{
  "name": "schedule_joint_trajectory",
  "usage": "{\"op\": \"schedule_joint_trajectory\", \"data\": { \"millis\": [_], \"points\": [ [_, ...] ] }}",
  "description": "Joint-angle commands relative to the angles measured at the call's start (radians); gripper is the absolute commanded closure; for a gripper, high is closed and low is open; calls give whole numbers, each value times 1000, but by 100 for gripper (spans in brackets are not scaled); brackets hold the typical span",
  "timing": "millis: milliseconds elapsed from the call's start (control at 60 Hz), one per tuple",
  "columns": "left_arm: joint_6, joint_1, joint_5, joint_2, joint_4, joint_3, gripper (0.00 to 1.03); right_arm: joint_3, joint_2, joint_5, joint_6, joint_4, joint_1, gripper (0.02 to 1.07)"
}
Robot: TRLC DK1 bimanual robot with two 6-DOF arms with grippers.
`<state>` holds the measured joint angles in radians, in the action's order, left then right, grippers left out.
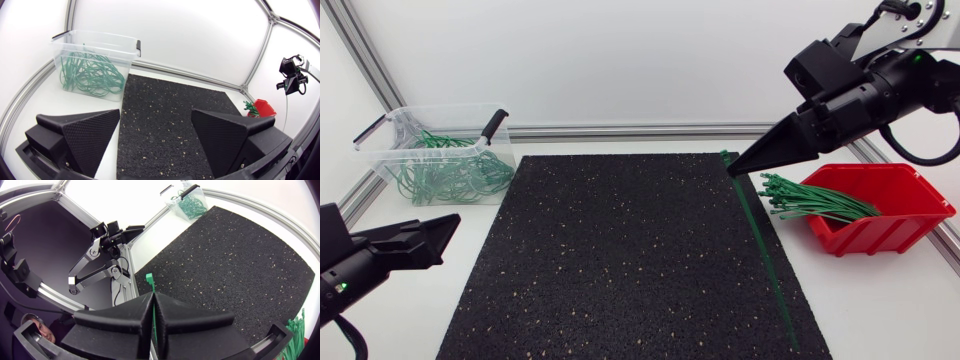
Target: Take a green cable tie from the red box, thread the tail through the head to close it, then place it in the transparent bin on the left.
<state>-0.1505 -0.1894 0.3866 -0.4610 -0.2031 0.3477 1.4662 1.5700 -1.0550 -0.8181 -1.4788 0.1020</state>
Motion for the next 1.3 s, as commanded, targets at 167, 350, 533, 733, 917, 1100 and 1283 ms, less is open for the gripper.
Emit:
{"op": "schedule_joint_trajectory", "data": {
  "millis": [167,350,533,733,917,1100,1283],
  "points": [
    [12,44,98,-166,-122,142,4,26,67,-71,71,-18,42,101],
    [135,116,98,-261,-188,214,4,32,110,-105,97,-9,54,101],
    [236,163,98,-326,-257,283,5,34,134,-125,100,5,76,101],
    [167,289,100,-332,-252,289,4,-43,79,-63,264,221,113,101],
    [-3,372,97,-314,-148,272,4,-170,-22,116,501,528,203,101],
    [-81,553,-64,-317,-104,270,14,-237,-84,288,655,723,289,101],
    [-136,746,-256,-375,-21,267,15,-242,-102,434,907,842,354,101]
  ]
}}
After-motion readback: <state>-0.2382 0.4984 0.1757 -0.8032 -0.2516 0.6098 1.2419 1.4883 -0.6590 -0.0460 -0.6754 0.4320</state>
